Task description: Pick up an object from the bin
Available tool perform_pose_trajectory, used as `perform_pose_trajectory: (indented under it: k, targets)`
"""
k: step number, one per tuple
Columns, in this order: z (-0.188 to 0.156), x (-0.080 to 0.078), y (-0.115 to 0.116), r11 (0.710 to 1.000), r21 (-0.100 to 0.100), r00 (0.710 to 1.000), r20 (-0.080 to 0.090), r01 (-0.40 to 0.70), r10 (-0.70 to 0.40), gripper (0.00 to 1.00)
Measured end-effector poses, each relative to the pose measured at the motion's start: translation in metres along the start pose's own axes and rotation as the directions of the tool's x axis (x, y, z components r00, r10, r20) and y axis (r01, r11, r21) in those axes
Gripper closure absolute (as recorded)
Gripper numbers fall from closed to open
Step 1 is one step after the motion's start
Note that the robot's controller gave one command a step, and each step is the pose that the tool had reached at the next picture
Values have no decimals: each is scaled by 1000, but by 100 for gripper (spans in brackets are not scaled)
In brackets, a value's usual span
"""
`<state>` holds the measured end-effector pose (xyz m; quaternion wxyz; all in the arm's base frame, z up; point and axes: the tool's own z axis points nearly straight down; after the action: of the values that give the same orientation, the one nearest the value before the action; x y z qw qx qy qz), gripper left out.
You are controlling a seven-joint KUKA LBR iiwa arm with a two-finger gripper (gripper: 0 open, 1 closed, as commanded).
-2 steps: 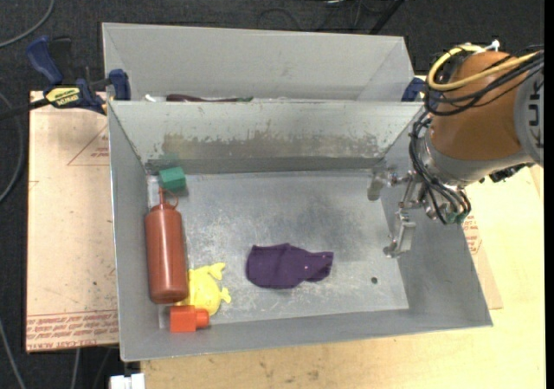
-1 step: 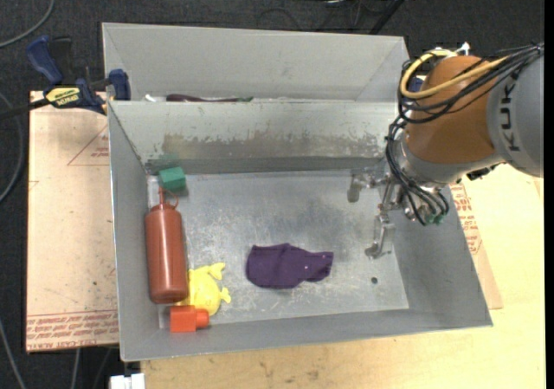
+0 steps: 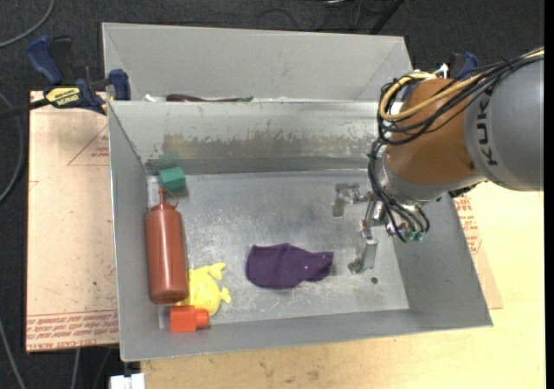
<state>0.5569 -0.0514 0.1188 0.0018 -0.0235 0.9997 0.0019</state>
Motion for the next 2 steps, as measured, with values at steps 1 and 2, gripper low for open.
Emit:
perform_pose_trajectory:
  k: [1, 2]
  targets:
    - [20, 6, 14, 975, 4, 975, -2, -222, 222, 0]
    - [42, 3, 37, 991, 0, 991, 1, -136, 136, 0]
